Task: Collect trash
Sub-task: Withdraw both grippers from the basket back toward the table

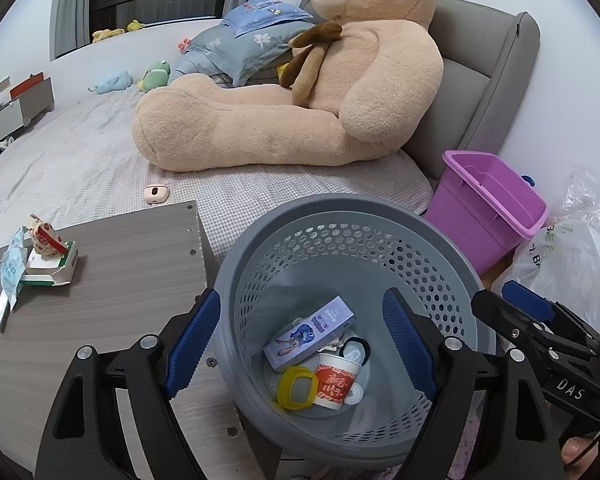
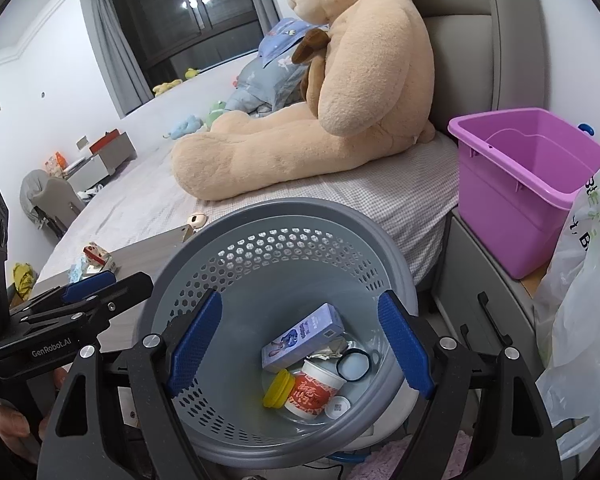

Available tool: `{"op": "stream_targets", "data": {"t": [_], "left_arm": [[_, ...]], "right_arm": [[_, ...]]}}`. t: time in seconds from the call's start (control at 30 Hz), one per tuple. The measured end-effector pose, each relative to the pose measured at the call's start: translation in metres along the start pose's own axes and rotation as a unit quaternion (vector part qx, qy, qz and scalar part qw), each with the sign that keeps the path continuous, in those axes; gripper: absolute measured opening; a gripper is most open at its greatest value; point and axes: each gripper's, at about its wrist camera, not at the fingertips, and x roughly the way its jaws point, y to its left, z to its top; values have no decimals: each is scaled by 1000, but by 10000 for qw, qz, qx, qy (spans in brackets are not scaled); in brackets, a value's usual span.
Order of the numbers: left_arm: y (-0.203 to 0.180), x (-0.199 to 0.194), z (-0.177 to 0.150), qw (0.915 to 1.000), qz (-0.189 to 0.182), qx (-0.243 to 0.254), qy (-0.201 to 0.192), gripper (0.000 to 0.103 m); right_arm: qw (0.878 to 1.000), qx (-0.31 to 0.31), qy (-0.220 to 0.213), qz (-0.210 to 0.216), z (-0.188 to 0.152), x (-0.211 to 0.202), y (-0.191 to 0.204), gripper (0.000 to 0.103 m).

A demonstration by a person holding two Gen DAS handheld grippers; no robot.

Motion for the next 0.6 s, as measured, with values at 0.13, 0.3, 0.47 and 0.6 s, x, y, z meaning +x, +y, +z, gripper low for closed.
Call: {"op": "stream_targets", "data": {"t": [0.13, 0.3, 0.47, 0.6], "left_arm": [[6, -6, -2, 9999, 75, -52, -54, 80], [17, -16, -3, 9997, 142, -162, -145, 80], [30, -26, -5, 9992, 194, -267, -226, 80], [41, -34, -8, 9986, 237, -366, -291, 80]], "right_arm": [[10000, -21, -1, 63, 0, 0, 5, 79], [9999, -135, 15, 95, 1, 0, 17, 79], [9996, -223, 5, 154, 3, -2, 30, 79], [9993, -315, 5, 207, 3, -3, 41, 79]]}}
